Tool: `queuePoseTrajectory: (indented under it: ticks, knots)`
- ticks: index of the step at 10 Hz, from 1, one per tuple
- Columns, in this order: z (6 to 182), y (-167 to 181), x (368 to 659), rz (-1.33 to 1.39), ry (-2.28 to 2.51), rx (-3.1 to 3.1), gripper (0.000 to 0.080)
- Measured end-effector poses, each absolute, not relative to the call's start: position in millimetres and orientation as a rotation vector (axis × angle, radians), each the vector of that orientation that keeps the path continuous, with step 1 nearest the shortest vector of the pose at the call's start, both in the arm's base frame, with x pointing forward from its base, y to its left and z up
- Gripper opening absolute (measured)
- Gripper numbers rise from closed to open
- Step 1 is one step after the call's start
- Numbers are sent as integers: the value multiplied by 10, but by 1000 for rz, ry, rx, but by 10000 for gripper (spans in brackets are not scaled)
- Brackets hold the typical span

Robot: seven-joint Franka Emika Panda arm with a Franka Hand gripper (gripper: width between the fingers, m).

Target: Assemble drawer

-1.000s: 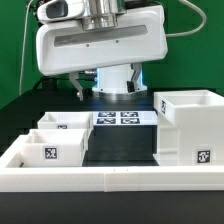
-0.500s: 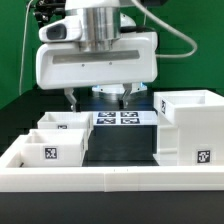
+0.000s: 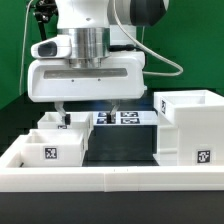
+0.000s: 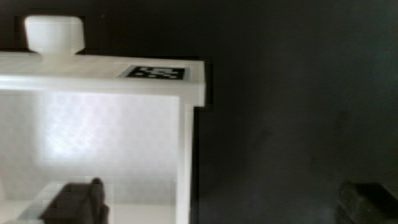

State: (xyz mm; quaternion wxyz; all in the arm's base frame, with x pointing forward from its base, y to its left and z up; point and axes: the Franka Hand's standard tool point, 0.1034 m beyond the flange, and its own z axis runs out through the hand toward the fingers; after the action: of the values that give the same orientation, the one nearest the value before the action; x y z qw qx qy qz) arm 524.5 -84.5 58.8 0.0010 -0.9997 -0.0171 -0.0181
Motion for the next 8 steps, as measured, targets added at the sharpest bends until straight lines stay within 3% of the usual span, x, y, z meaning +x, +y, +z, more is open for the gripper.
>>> queuePoseTrajectory:
  ticks: [3, 8]
  knots:
    - [563, -853, 5229, -49, -38, -3139, 649]
    - [253, -901, 5128, 11, 23, -3151, 649]
